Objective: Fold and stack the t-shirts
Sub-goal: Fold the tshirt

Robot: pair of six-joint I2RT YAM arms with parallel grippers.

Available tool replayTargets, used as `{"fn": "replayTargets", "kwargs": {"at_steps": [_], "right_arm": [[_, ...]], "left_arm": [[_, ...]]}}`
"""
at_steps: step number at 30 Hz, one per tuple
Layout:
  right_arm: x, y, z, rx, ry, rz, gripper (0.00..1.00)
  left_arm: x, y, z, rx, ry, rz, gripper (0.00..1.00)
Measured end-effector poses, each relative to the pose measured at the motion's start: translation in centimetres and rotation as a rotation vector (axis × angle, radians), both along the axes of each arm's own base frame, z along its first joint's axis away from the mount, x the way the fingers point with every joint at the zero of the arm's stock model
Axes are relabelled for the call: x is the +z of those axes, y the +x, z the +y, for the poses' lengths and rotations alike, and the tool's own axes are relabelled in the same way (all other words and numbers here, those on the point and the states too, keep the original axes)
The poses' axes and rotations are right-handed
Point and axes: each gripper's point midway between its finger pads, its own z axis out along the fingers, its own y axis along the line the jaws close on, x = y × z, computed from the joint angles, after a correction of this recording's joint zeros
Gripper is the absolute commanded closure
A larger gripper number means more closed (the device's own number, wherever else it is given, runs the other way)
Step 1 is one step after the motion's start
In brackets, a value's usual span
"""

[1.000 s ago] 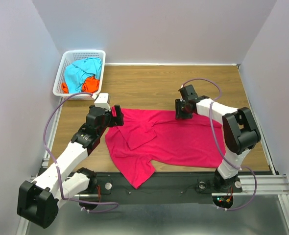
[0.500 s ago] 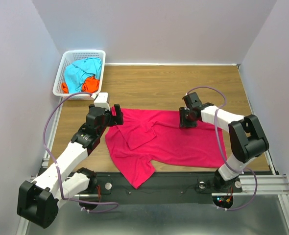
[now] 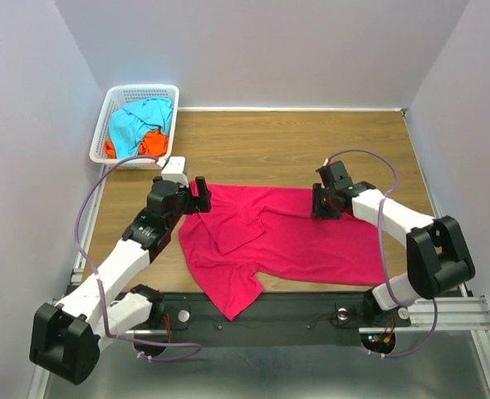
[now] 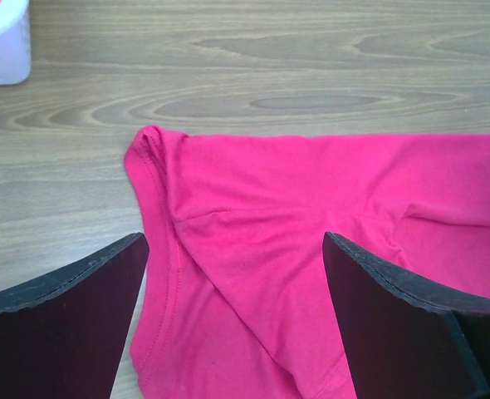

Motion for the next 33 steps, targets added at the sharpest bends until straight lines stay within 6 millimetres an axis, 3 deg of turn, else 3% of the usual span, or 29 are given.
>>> {"fn": "replayTargets", "kwargs": {"at_steps": [3, 7, 14, 21, 25, 33], "right_arm": [[1.4, 0.7, -1.0, -0.035, -0.014, -0.054, 0.56], [2.5, 1.8, -4.1, -0.128, -0.038, -0.098, 0.56], [0.9, 2.7, -9.4, -0.273, -0.104, -0.056, 0.57], [-0.9, 2.1, -11.0, -0.307, -0.120, -0.011, 0.57], [-2.7, 0.4, -12.4, -0.355, -0.112, 0.035, 0.58], [-2.6, 0.6, -13.2, -0.422, -0.054, 0.003, 0.58]], "left_arm": [[-0.8, 0.2, -0.3, -0.009, 0.001, 0.026, 0.02], [-2.4, 0.6, -0.8, -0.019, 0.015, 0.081, 0.02], [-2.8, 1.0, -1.3, -0.031, 0.011, 0.098, 0.02], [-2.6, 1.1, -1.4, -0.032, 0.006, 0.091, 0.02], [-2.6, 1.2, -1.4, -0.031, 0.003, 0.089, 0.02], [-2.5, 1.2, -1.4, -0.030, 0.003, 0.087, 0.02]]}}
